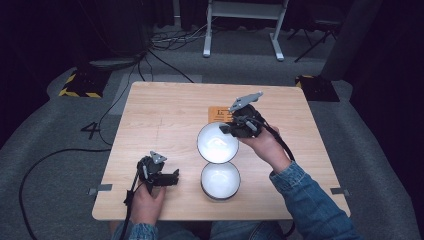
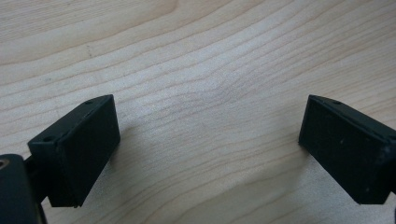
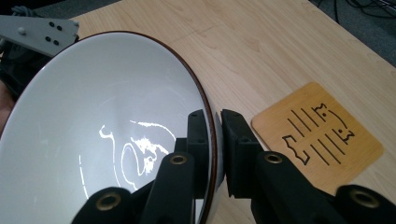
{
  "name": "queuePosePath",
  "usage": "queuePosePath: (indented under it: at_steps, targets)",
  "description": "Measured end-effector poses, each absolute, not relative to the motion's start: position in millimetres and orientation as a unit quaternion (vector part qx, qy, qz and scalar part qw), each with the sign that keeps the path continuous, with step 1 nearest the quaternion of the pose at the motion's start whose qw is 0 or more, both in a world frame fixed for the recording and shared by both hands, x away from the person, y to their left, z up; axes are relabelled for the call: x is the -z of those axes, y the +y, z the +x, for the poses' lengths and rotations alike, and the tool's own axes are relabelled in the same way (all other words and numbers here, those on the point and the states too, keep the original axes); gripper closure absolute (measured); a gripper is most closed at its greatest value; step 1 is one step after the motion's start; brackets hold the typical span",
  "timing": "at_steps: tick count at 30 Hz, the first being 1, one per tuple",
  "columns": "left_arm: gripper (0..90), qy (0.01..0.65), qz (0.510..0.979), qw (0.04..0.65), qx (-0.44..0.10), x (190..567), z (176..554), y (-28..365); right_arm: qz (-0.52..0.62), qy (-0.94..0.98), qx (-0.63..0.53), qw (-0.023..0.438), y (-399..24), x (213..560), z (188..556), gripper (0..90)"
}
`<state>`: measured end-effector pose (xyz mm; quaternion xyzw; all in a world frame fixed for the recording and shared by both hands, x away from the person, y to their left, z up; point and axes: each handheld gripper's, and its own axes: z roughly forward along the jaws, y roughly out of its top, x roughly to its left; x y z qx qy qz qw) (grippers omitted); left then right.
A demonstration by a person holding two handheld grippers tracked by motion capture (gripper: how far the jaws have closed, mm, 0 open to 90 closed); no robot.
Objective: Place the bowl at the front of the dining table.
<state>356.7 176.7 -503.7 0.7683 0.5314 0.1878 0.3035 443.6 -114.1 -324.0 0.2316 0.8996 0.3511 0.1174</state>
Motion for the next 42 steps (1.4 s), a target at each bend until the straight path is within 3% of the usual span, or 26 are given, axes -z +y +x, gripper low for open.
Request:
queuePosePath:
  at_steps: [23,42]
  targets:
    - [5.3,0.531,0.769,0.300,-0.191,503,357,177,0.279,0.882,-0.354,0.139,-115,303,493,82.2]
    - [5.0,0.538,0.764,0.303,-0.190,504,360,176,0.327,0.860,-0.358,0.158,-115,306,550,82.2]
